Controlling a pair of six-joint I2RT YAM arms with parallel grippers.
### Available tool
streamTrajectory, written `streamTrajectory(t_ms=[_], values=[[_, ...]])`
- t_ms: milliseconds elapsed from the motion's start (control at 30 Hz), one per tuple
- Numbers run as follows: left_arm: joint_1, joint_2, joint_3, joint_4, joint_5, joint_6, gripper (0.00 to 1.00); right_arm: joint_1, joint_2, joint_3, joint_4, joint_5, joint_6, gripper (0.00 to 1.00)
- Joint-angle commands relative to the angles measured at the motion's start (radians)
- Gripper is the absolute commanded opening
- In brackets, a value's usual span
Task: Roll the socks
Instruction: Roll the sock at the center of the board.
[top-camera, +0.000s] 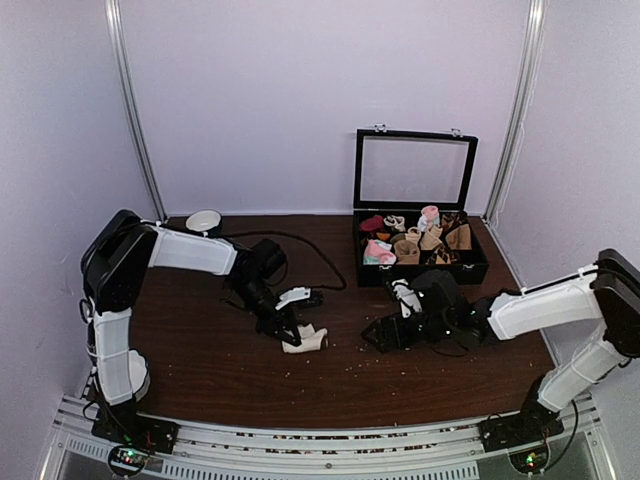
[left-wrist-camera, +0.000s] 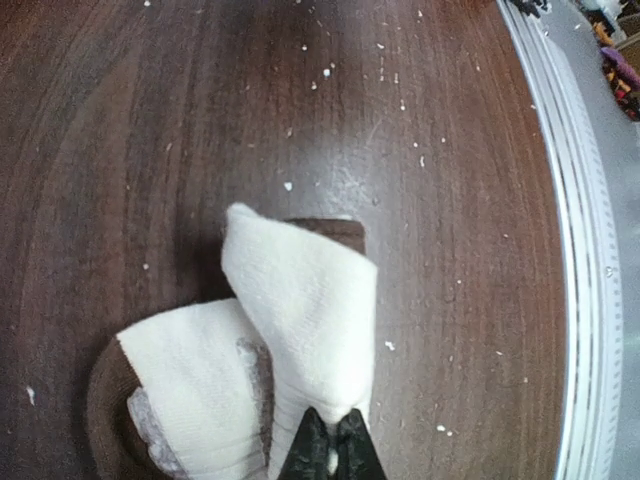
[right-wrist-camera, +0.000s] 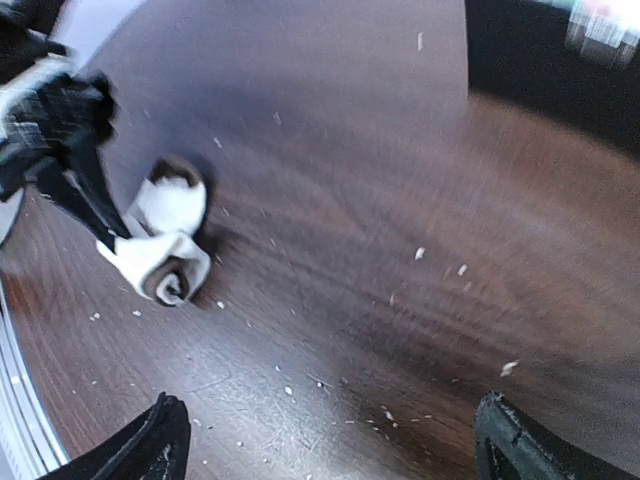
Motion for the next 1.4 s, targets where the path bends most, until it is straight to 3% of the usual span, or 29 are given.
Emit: streamTrajectory(t_ms=[0,67,133,233,333,433,667,1100,1367], values=[[0.052,0.073,0.014,-0.138,0.12,-0.036,0.0,0.028,-0.185,-0.065,0.067,0.244,-0.057,1.0],[0.06,0.094,0.03,-0.157,0.141,-0.035,0.0,0.02,-0.213,-0.095,0.106,0.319,0.046,1.0],[0.061,0.112,0.045,-0.182,0.167,-0.024,0.0,-0.005,-0.19,-0.122,0.247,0.134,0.018,1.0],[0.061,0.134,0.055,-0.221,0.213,0.002,0.0,0.035,-0.123,-0.102,0.33,-0.034,-0.147,1.0],[0.062,0.154,0.078,-0.268,0.246,0.042,0.0,0.148,-0.062,-0.064,0.301,-0.033,-0.413,1.0],[0.061,0.163,0.091,-0.303,0.27,0.076,0.0,0.212,-0.007,-0.015,0.275,-0.07,-0.567,0.98],[0.062,0.165,0.096,-0.323,0.283,0.096,0.0,0.278,0.174,0.189,0.149,-0.099,-0.771,0.77],[0.062,0.175,0.105,-0.332,0.286,0.104,0.0,0.26,0.439,0.442,-0.016,-0.156,-0.946,0.64],[0.06,0.165,0.109,-0.345,0.286,0.123,0.01,0.24,0.544,0.535,-0.147,-0.182,-0.993,0.33]])
